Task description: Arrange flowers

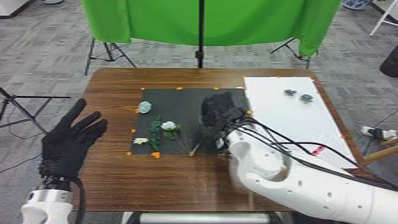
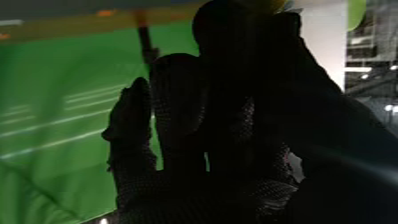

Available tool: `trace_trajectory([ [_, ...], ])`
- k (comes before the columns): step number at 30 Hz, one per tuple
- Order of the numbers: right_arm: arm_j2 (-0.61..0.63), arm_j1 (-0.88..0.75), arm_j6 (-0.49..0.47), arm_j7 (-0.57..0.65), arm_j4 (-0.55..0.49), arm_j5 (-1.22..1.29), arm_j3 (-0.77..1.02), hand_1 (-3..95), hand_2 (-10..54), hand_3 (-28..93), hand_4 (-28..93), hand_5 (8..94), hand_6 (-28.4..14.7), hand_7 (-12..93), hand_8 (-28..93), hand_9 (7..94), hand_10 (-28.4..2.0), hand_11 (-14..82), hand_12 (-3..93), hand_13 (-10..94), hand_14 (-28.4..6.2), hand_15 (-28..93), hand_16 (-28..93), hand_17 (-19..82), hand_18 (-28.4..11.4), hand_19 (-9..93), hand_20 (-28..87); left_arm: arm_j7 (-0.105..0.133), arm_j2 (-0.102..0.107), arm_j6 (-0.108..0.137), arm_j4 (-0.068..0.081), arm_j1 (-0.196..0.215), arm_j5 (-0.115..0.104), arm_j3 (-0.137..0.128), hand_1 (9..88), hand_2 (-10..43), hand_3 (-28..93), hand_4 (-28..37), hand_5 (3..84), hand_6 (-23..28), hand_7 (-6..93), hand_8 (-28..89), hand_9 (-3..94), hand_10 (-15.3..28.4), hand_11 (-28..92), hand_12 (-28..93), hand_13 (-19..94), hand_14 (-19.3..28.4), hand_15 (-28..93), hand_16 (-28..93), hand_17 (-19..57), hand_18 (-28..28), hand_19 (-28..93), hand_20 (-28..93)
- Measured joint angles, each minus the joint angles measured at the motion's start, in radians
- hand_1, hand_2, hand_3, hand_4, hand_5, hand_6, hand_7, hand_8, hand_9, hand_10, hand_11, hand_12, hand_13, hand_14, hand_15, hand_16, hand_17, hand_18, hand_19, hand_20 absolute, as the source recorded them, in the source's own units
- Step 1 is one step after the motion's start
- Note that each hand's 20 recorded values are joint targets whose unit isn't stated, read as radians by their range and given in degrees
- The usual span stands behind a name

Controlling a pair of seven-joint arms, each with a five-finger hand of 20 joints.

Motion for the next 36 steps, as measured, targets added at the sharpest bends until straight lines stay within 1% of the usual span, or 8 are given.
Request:
trace_trajectory([
  [6, -0.011, -0.019, -0.034, -0.001, 0.007, -0.006, -0.006, 51.6, -9.5, 63, -28, 78.3, 4.1, 14, -2, 80.8, -8.3, 28.6, 29.1, 62, -8.3, 76, 19, 18, -23.1, 79, 53, -0.004, -0.004, -0.001, 0.000, -0.001, 0.002, 0.005, 23.0, 6.0, 78, -28.3, 32.0, 4.7, 13.5, -11, 32.6, 19.9, 24, 12, 24, 28.4, 50, -7, -4.8, 28.4, 42, 46],
  [10, -0.018, -0.016, -0.040, -0.001, 0.015, -0.021, -0.023, 46.8, -9.5, 66, -28, 74.1, 4.2, 15, -4, 76.6, -9.8, 34.2, 24.0, 60, -9.1, 77, 18, 16, -23.5, 79, 54, -0.004, -0.001, -0.002, 0.001, -0.001, 0.002, 0.008, 23.0, 6.0, 78, -28.3, 32.0, 4.7, 13.5, -11, 32.5, 19.9, 24, 11, 24, 28.4, 50, -8, -4.8, 28.4, 42, 46],
  [12, -0.022, -0.016, -0.052, -0.002, 0.015, -0.031, -0.023, 43.1, -9.5, 72, -28, 71.4, 4.5, 15, -10, 74.0, -10.4, 37.4, 20.3, 59, -9.7, 77, 18, 16, -23.7, 79, 54, -0.004, 0.001, -0.003, 0.001, -0.001, 0.002, 0.009, 23.0, 6.0, 78, -28.3, 32.0, 4.7, 13.5, -11, 32.5, 19.9, 24, 11, 24, 28.4, 50, -8, -4.8, 28.4, 42, 46],
  [16, -0.023, -0.029, -0.087, -0.017, 0.006, -0.047, -0.006, 40.2, -9.5, 74, -28, 67.6, 3.9, 15, -13, 71.3, -11.2, 38.8, 18.5, 57, -10.2, 78, 17, 15, -23.8, 78, 55, -0.008, 0.000, -0.006, 0.001, -0.001, 0.004, 0.008, 23.0, 6.0, 78, -28.3, 31.9, 4.7, 13.4, -11, 32.4, 19.8, 24, 11, 24, 28.4, 50, -8, -4.8, 28.4, 42, 46],
  [24, -0.011, -0.076, -0.135, -0.042, -0.034, -0.035, 0.058, 37.1, -9.5, 74, -28, 64.2, 2.7, 15, -13, 68.3, -11.3, 39.7, 17.9, 55, -11.1, 78, 16, 13, -24.1, 78, 55, -0.008, 0.000, -0.006, 0.001, 0.006, 0.004, 0.007, 23.1, 6.2, 77, -28.3, 31.9, 4.8, 13.1, -11, 32.2, 19.8, 23, 11, 24, 28.4, 50, -8, -4.8, 28.4, 42, 46],
  [28, 0.006, -0.107, -0.132, -0.041, -0.071, 0.030, 0.115, 35.0, -9.5, 76, -28, 63.6, 2.4, 15, -13, 66.6, -11.2, 36.0, 16.0, 54, -11.5, 77, 15, 13, -24.0, 77, 56, -0.003, 0.000, -0.005, 0.001, 0.008, 0.003, 0.008, 23.0, 6.2, 77, -28.3, 31.9, 4.8, 13.0, -11, 32.2, 19.8, 23, 12, 24, 28.4, 49, -7, -4.9, 28.4, 42, 46],
  [32, 0.042, -0.123, -0.095, -0.018, -0.090, 0.085, 0.175, 33.8, -9.5, 77, -28, 62.3, 2.3, 15, -13, 64.3, -11.9, 31.6, 15.0, 52, -12.1, 75, 14, 13, -23.9, 76, 55, 0.004, 0.000, -0.005, 0.001, 0.014, 0.003, 0.007, 23.1, 6.3, 77, -28.3, 31.9, 4.8, 12.9, -11, 32.1, 19.8, 22, 12, 24, 28.4, 49, -7, -4.9, 28.4, 42, 46],
  [36, 0.107, -0.089, -0.029, 0.061, -0.056, 0.122, 0.185, 33.8, -9.5, 78, -28, 60.9, 2.2, 16, -13, 62.4, -12.5, 29.4, 14.8, 51, -12.0, 73, 13, 13, -23.7, 75, 54, 0.004, 0.000, -0.005, 0.000, 0.021, 0.003, 0.004, 23.0, 6.3, 77, -28.3, 31.8, 4.7, 12.8, -11, 32.1, 19.8, 22, 12, 24, 28.4, 48, -7, -4.9, 28.4, 42, 46],
])
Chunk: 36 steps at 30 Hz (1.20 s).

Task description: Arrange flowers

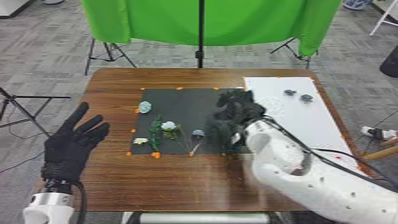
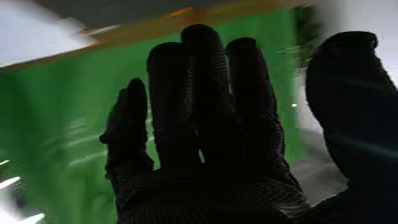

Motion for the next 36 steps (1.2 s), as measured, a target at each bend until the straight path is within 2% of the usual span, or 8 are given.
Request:
trace_trajectory([
  [4, 0.072, 0.075, 0.049, 0.075, 0.102, 0.060, -0.018, 33.9, -9.5, 79, -28, 59.0, 2.1, 16, -14, 59.9, -13.4, 27.5, 14.5, 50, -12.5, 72, 12, 13, -23.7, 75, 53, 0.004, 0.000, 0.001, 0.000, 0.005, 0.000, 0.000, 23.1, 6.3, 77, -28.3, 31.8, 4.8, 12.6, -11, 32.0, 19.7, 22, 12, 24, 28.4, 48, -7, -4.9, 28.4, 42, 46],
  [11, 0.143, 0.194, 0.040, 0.168, 0.304, 0.071, -0.060, 33.5, -9.5, 80, -28, 54.6, 2.1, 16, -14, 54.7, -14.6, 24.9, 14.3, 46, -13.4, 72, 11, 13, -24.2, 75, 52, 0.036, 0.016, 0.008, -0.001, 0.016, -0.006, 0.009, 23.1, 6.3, 77, -28.3, 31.8, 4.8, 12.5, -11, 32.0, 19.7, 21, 12, 24, 28.4, 48, -7, -4.9, 28.4, 41, 46],
  [19, 0.121, 0.214, -0.143, 0.192, 0.399, 0.095, -0.009, 32.7, -9.5, 80, -28, 49.3, 2.9, 16, -14, 50.6, -15.0, 22.2, 14.0, 42, -14.0, 70, 9, 11, -24.7, 74, 51, 0.041, 0.021, 0.010, -0.002, 0.016, -0.007, 0.011, 23.1, 6.3, 77, -28.2, 31.7, 4.7, 12.6, -11, 32.0, 19.6, 21, 12, 24, 28.4, 48, -7, -4.9, 28.4, 41, 46],
  [25, 0.048, 0.193, -0.240, 0.214, 0.465, 0.113, 0.037, 33.2, -9.5, 80, -28, 47.1, 3.7, 15, -13, 50.1, -15.4, 20.1, 13.7, 42, -14.6, 68, 8, 11, -25.0, 73, 51, 0.029, 0.009, 0.010, -0.002, 0.007, -0.003, 0.012, 23.1, 6.2, 77, -28.3, 31.7, 4.7, 12.4, -11, 32.0, 19.6, 21, 12, 24, 28.4, 48, -7, -4.9, 28.4, 41, 46],
  [28, 0.027, 0.185, -0.273, 0.225, 0.474, 0.120, 0.037, 34.8, -9.5, 80, -28, 51.0, 4.9, 16, -14, 54.4, -14.6, 18.7, 13.5, 47, -13.8, 65, 8, 13, -25.6, 73, 51, 0.022, 0.001, 0.009, -0.002, -0.001, -0.002, 0.012, 23.1, 6.2, 77, -28.3, 31.7, 4.7, 12.5, -11, 32.0, 19.6, 21, 12, 24, 28.4, 48, -7, -4.9, 28.4, 41, 46],
  [31, 0.015, 0.178, -0.334, 0.229, 0.478, 0.120, 0.042, 38.7, -9.5, 79, -28, 56.1, 5.3, 17, -14, 60.6, -14.1, 18.1, 13.6, 54, -11.7, 62, 10, 16, -25.2, 76, 51, 0.022, -0.001, 0.009, -0.002, -0.003, -0.002, 0.012, 23.2, 6.2, 77, -28.3, 31.7, 4.7, 12.6, -11, 32.0, 19.6, 21, 12, 24, 28.4, 48, -7, -4.9, 28.4, 41, 46],
  [34, 0.001, 0.174, -0.366, 0.249, 0.479, 0.120, 0.073, 49.0, -9.5, 72, -28, 63.6, 5.1, 17, -14, 69.9, -11.9, 19.6, 14.6, 64, -4.2, 54, 23, 24, -21.8, 79, 48, 0.021, -0.001, 0.009, -0.001, -0.005, -0.002, 0.012, 23.2, 6.2, 77, -28.3, 31.6, 4.7, 12.6, -11, 32.0, 19.6, 21, 12, 24, 28.4, 48, -7, -4.9, 28.4, 41, 46],
  [36, -0.005, 0.173, -0.363, 0.264, 0.484, 0.121, 0.084, 57.3, -9.5, 66, -28, 77.3, 3.6, 18, -3, 84.2, -7.3, 9.4, 27.7, 75, 1.0, 48, 31, 31, -18.4, 82, 45, 0.021, -0.001, 0.009, -0.001, -0.007, -0.002, 0.012, 23.1, 6.2, 77, -28.3, 31.6, 4.7, 12.6, -11, 32.0, 19.6, 21, 12, 24, 28.4, 48, -7, -4.9, 28.4, 42, 46],
])
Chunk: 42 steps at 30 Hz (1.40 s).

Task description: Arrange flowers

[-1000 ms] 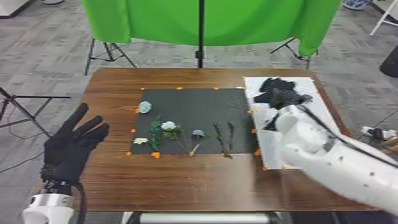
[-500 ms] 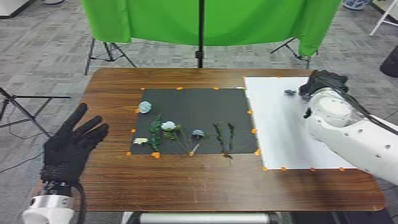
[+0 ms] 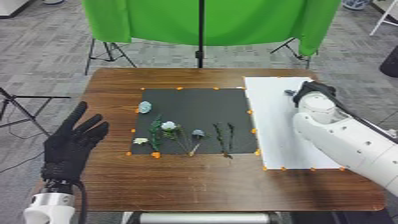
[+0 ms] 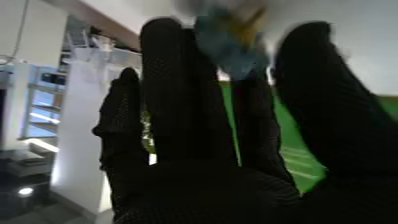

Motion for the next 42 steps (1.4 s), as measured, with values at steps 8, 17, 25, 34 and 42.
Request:
trace_trajectory([
  [8, 0.023, -0.035, 0.222, -0.028, -0.008, -0.059, -0.046, 63.0, -9.5, 64, -28, 87.2, 2.7, 18, 1, 93.6, -4.8, 10.9, 33.1, 83, 1.0, 52, 32, 38, -16.2, 85, 44, -0.002, -0.002, 0.000, 0.000, -0.005, 0.001, 0.000, 23.1, 6.3, 77, -28.2, 31.7, 4.7, 12.5, -11, 32.0, 19.6, 21, 12, 24, 28.4, 48, -7, -4.9, 28.4, 42, 46],
  [17, 0.078, -0.004, 0.437, -0.188, -0.150, -0.132, -0.207, 58.2, -9.5, 71, -28, 84.9, 2.6, 20, 2, 93.4, -6.2, 10.5, 36.5, 78, -0.5, 59, 32, 34, -17.2, 86, 46, -0.002, -0.005, 0.000, -0.008, 0.012, 0.001, -0.018, 23.2, 6.3, 77, -28.3, 31.6, 4.6, 12.5, -11, 32.0, 19.6, 21, 12, 24, 28.4, 48, -7, -4.9, 28.4, 42, 46],
  [25, 0.015, 0.004, 0.343, -0.335, -0.346, -0.154, -0.170, 56.0, -9.5, 73, -28, 83.5, 3.4, 22, 0, 89.3, -6.0, 17.2, 38.9, 70, -2.5, 67, 30, 29, -19.1, 86, 47, -0.011, -0.012, -0.001, -0.008, 0.011, 0.007, -0.017, 23.2, 6.5, 77, -28.2, 31.5, 4.6, 12.2, -11, 31.9, 19.5, 21, 12, 23, 28.4, 48, -7, -4.9, 28.4, 42, 45],
  [34, -0.075, -0.091, 0.267, -0.329, -0.358, -0.213, -0.144, 53.4, -9.5, 72, -28, 80.3, 3.1, 21, -1, 82.6, -6.9, 16.1, 35.7, 62, -4.1, 65, 28, 21, -19.8, 78, 47, -0.025, -0.014, 0.000, -0.008, 0.011, 0.007, -0.021, 23.1, 6.5, 77, -28.2, 31.7, 4.8, 12.0, -10, 32.0, 19.5, 21, 12, 23, 28.4, 48, -6, -5.0, 28.4, 42, 45],
  [42, -0.075, -0.146, 0.201, -0.323, -0.375, -0.241, -0.148, 41.6, -9.5, 83, -28, 68.3, 3.8, 18, -13, 66.0, -10.7, 29.3, 16.2, 53, -10.0, 71, 15, 17, -20.8, 77, 48, -0.028, -0.017, -0.003, -0.008, 0.010, 0.007, -0.021, 23.1, 6.3, 77, -28.2, 31.8, 4.8, 12.0, -10, 32.1, 19.6, 21, 12, 24, 28.4, 47, -6, -5.0, 28.4, 42, 45],
])
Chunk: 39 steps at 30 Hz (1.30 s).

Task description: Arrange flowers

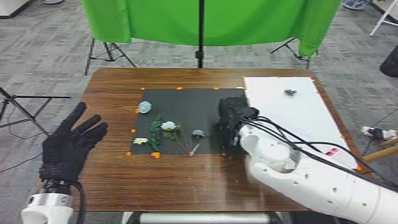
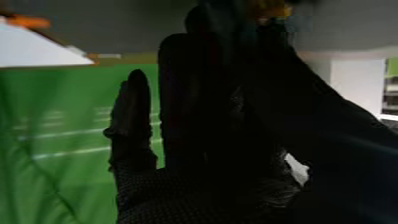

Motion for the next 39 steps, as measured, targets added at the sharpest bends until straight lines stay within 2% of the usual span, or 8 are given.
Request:
trace_trajectory([
  [5, 0.003, -0.023, -0.017, -0.022, -0.020, -0.018, 0.020, 37.7, -9.5, 85, -28, 62.1, 2.1, 17, -14, 60.4, -12.0, 29.4, 15.6, 48, -11.8, 73, 13, 14, -21.7, 76, 49, 0.000, 0.000, -0.001, 0.000, 0.001, 0.000, 0.001, 23.3, 6.4, 77, -28.2, 31.9, 4.9, 12.0, -10, 32.1, 19.6, 21, 12, 24, 28.4, 48, -6, -5.0, 28.4, 42, 45],
  [13, 0.031, -0.084, -0.039, -0.051, -0.091, 0.000, 0.122, 34.6, -9.5, 86, -28, 58.9, 0.8, 17, -14, 57.1, -14.0, 28.6, 15.5, 45, -13.3, 74, 12, 12, -22.4, 76, 50, 0.004, 0.006, 0.000, 0.000, 0.003, -0.001, 0.004, 23.2, 6.3, 77, -28.2, 31.9, 4.9, 12.2, -10, 32.1, 19.7, 21, 12, 24, 28.4, 48, -6, -5.0, 28.4, 42, 45],
  [19, 0.091, -0.091, 0.012, -0.045, -0.106, 0.086, 0.178, 32.4, -9.5, 84, -28, 57.3, 0.2, 16, -14, 55.1, -15.0, 26.4, 14.8, 44, -13.9, 73, 11, 12, -22.8, 74, 50, 0.009, 0.007, 0.000, 0.000, 0.004, -0.002, 0.006, 23.3, 6.3, 77, -28.2, 31.9, 4.9, 12.3, -11, 32.2, 19.7, 22, 12, 24, 28.4, 48, -6, -5.0, 28.4, 42, 45],
  [21, 0.116, -0.060, 0.059, -0.018, -0.077, 0.120, 0.156, 32.4, -9.5, 84, -28, 56.7, 0.0, 16, -14, 54.7, -15.1, 26.0, 14.7, 44, -13.9, 73, 11, 12, -22.9, 74, 50, 0.011, 0.009, 0.000, 0.000, 0.004, -0.002, 0.007, 23.3, 6.3, 77, -28.2, 31.9, 4.9, 12.4, -11, 32.2, 19.7, 22, 12, 24, 28.4, 48, -6, -5.0, 28.4, 42, 45],
  [24, 0.138, 0.041, 0.126, 0.059, 0.025, 0.161, 0.065, 32.6, -9.5, 84, -28, 55.4, -0.3, 16, -14, 54.0, -15.1, 25.3, 14.6, 44, -13.9, 73, 11, 12, -22.9, 74, 50, 0.017, 0.010, 0.001, 0.000, 0.004, -0.002, 0.011, 23.3, 6.2, 77, -28.2, 31.9, 4.9, 12.4, -11, 32.1, 19.7, 22, 12, 24, 28.4, 48, -7, -5.0, 28.4, 42, 45],
  [29, 0.140, 0.185, 0.129, 0.139, 0.225, 0.202, -0.019, 32.0, -9.5, 85, -28, 49.7, 0.2, 14, -13, 50.6, -15.4, 23.4, 14.2, 41, -14.5, 71, 9, 12, -23.2, 73, 49, 0.037, 0.023, 0.003, 0.001, 0.004, -0.007, 0.022, 23.3, 6.2, 77, -28.2, 31.9, 4.9, 12.5, -11, 32.1, 19.8, 22, 12, 24, 28.4, 48, -7, -4.9, 28.4, 42, 45],
  [33, 0.132, 0.242, 0.062, 0.145, 0.322, 0.227, -0.007, 31.7, -9.5, 85, -28, 46.4, 1.3, 14, -13, 48.4, -15.9, 21.8, 14.0, 39, -14.8, 70, 8, 11, -23.4, 72, 49, 0.045, 0.033, 0.004, 0.001, 0.004, -0.010, 0.027, 23.2, 6.2, 77, -28.2, 31.8, 4.9, 12.6, -11, 32.0, 19.8, 22, 12, 24, 28.4, 48, -7, -4.9, 28.4, 42, 46],
  [39, 0.076, 0.252, -0.112, 0.174, 0.414, 0.259, 0.092, 31.4, -9.5, 84, -28, 42.6, 3.7, 14, -13, 46.7, -15.8, 19.3, 13.8, 38, -15.3, 67, 8, 10, -24.2, 71, 48, 0.042, 0.033, 0.003, 0.003, -0.001, -0.010, 0.029, 23.3, 6.2, 77, -28.2, 31.8, 4.8, 12.6, -11, 32.1, 19.8, 22, 12, 24, 28.4, 48, -7, -4.9, 28.4, 41, 46],
])
